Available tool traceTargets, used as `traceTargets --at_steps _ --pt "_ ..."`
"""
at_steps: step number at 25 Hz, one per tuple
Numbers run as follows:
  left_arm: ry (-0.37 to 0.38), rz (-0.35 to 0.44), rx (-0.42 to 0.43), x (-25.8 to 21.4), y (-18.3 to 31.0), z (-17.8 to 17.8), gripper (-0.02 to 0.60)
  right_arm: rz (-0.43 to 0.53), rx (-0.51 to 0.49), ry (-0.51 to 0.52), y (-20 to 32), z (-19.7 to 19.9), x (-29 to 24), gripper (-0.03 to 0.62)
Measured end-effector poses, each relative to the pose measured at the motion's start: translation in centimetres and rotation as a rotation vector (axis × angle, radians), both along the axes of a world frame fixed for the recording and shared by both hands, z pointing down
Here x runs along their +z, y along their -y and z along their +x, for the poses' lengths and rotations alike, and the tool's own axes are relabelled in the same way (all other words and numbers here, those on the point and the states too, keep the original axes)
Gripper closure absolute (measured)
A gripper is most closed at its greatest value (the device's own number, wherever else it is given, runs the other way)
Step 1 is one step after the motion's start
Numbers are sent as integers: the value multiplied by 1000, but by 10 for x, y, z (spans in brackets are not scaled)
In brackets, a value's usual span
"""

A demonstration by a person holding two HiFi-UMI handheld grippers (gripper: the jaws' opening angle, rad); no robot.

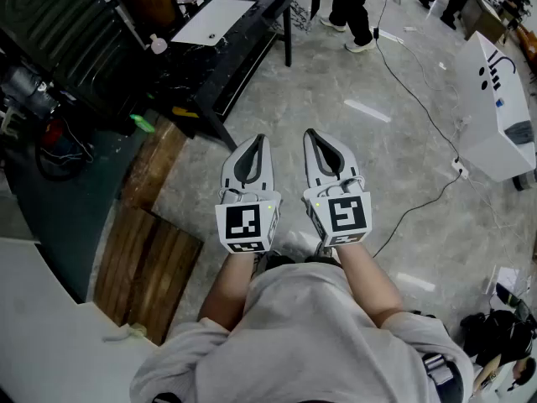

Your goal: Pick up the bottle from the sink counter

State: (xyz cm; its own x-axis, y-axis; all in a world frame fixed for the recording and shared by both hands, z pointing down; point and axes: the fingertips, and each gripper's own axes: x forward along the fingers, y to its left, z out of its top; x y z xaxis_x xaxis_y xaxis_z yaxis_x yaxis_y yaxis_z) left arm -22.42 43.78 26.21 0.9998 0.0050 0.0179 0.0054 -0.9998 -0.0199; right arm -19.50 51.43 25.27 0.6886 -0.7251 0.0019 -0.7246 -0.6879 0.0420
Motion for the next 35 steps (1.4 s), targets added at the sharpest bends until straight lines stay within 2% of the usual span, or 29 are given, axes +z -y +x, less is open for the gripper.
traceTargets --at_steps 8,11,15,25,30,35 --pt "24 -6 18 11 22 -6 569 -13 -27 10 20 -8 9 585" --pt "42 11 -28 19 53 -17 569 -24 -27 18 32 -13 13 585" --pt "36 -2 -88 21 93 -31 569 -29 -29 18 52 -18 19 585" --pt "59 -31 -150 34 142 -53 569 -49 -93 43 97 -23 32 585" --pt "82 -31 -175 45 158 -43 569 -41 -113 45 114 -2 37 585" --pt "98 -9 -223 56 191 -15 569 -19 -112 43 134 45 43 585"
